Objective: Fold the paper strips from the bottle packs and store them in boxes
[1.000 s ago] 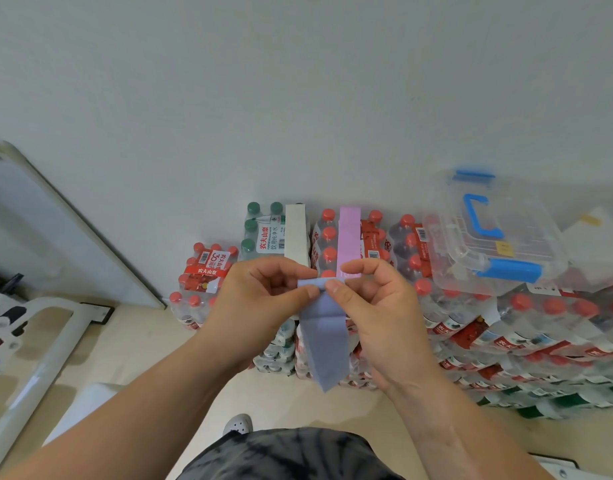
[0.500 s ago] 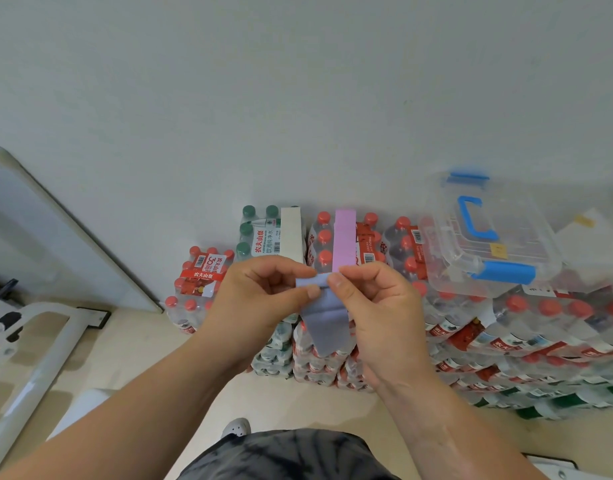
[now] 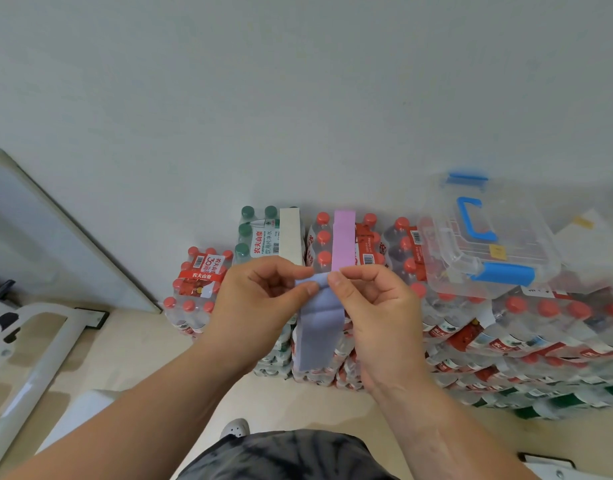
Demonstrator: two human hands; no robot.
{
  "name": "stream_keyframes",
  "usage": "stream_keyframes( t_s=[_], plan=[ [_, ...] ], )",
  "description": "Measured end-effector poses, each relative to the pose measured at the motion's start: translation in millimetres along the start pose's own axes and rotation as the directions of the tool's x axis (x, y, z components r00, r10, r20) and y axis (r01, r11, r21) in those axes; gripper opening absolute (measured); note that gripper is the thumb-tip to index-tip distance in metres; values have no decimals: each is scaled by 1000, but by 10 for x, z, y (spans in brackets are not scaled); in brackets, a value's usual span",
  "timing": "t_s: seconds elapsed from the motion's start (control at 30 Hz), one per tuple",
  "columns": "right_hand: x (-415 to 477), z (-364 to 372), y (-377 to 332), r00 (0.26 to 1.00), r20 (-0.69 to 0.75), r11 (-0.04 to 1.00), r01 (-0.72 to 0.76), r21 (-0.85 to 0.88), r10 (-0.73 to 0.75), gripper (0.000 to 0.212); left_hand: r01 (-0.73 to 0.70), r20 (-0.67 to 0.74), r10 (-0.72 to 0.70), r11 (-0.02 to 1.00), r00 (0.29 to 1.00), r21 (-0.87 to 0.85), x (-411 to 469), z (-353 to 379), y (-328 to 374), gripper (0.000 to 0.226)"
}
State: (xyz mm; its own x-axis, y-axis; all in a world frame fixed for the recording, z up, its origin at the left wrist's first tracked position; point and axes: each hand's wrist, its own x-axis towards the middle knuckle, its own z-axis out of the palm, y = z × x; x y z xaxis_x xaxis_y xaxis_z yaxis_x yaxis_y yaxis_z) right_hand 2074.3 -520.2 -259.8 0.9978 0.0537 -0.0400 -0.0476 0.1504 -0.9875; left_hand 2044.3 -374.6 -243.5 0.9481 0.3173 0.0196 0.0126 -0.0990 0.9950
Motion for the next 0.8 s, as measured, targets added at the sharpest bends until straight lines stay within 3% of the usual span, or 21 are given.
stream_keyframes(
  t_s=[0.2,0.6,0.8],
  plan=[
    [-33,-2,8,997,72,997,43,-57,-39,20,45,-74,-52,995,996,-86,1,2,-2,17],
    [-9,-30,-41,992,125,1000,2,18,-4,31,143,-14,-149,969,989,-200,-17,-17,65,4],
    [18,-68,-88,991,136,998,-2,-62,10,33,148,12,-149,972,989,-180,-30,-25,65,17]
  ],
)
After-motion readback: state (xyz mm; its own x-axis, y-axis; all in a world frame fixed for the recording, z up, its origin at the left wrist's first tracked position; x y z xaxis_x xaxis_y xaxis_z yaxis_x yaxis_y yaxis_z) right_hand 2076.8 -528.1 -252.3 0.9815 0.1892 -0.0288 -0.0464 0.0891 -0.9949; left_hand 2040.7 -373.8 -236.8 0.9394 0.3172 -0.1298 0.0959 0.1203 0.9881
